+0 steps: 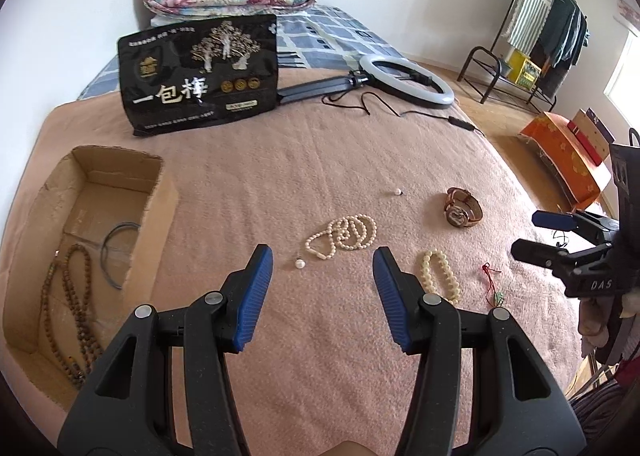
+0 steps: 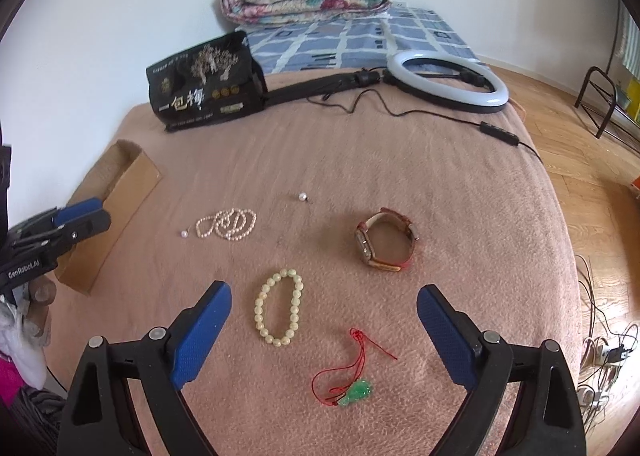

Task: Organize jewelry
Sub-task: 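Withdraw both tools from the box back toward the remaining jewelry, then lower the left gripper onto the pearl necklace and close it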

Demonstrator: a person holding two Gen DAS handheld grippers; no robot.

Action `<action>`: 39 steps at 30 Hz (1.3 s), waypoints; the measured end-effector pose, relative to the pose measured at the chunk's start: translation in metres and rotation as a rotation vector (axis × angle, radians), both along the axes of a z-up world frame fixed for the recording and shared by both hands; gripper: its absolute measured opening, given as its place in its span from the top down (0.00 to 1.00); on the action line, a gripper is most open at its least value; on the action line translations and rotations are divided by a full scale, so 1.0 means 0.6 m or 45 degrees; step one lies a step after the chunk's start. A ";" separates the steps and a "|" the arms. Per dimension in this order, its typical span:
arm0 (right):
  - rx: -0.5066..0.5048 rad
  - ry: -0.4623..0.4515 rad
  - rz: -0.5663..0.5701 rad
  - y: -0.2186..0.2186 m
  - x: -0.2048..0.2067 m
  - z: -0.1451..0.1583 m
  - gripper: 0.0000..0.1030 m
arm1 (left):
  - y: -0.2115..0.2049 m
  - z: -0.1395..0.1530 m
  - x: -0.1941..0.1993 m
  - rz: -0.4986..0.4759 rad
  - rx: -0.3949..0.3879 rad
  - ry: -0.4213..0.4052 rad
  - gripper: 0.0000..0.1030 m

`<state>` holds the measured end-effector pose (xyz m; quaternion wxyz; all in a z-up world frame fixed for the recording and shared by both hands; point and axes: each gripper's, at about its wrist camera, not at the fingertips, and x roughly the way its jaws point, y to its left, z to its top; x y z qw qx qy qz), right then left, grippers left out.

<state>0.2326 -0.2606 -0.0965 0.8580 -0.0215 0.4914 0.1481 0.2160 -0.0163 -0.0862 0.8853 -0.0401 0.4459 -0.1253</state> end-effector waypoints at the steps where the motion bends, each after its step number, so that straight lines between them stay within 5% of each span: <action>1: -0.004 0.007 0.010 0.004 0.000 -0.004 0.11 | -0.005 -0.006 0.004 -0.008 -0.003 0.008 0.48; 22: 0.039 0.167 0.104 0.025 0.024 -0.068 0.34 | -0.078 -0.124 0.114 -0.059 -0.036 0.195 0.48; 39: -0.003 0.222 0.184 0.054 0.040 -0.103 0.48 | -0.100 -0.171 0.150 -0.070 0.086 0.208 0.52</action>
